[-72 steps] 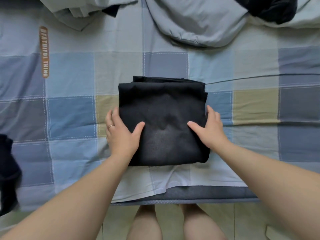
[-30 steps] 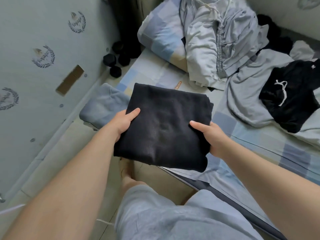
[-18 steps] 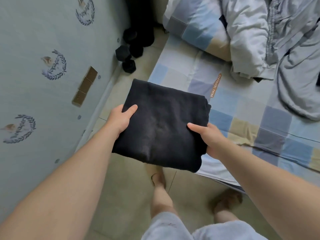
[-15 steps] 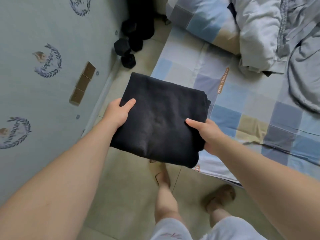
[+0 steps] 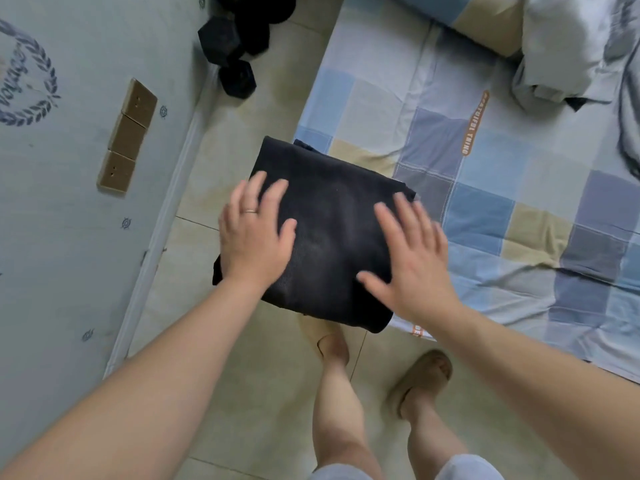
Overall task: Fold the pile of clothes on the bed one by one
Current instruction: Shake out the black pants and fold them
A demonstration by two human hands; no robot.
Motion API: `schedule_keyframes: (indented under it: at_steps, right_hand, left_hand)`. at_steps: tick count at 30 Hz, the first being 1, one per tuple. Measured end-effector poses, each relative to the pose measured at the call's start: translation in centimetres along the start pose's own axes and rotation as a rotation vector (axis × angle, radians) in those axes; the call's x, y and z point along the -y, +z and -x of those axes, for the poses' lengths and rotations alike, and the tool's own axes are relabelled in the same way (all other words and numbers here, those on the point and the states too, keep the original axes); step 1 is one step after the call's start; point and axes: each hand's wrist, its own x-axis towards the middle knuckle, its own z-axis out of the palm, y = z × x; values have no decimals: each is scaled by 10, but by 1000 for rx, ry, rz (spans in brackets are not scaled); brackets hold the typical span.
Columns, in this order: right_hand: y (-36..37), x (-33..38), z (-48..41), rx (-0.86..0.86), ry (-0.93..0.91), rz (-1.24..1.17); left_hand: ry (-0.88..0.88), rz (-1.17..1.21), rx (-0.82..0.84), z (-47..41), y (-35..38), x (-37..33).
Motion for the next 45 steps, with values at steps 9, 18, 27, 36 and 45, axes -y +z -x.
schedule_keyframes:
  at_steps: [9,18,27,36,45]
  right_hand:
    - [61,8,-38,507,43,115]
    - [-13,-12,-5,416,214,-280]
    - [-157,-105,77,233,360,-203]
    - [-260,-246,138,79,403,-151]
    - [-330,-441,215,94,396,-157]
  left_hand:
    - [153,-293,438,-6,57,7]
    - [-67,-80,713,4,-9,-47]
    - [10,151,633,12,-89,-196]
    - [187,156,520,21,-91,-392]
    - [174,89,545,71,-21,-581]
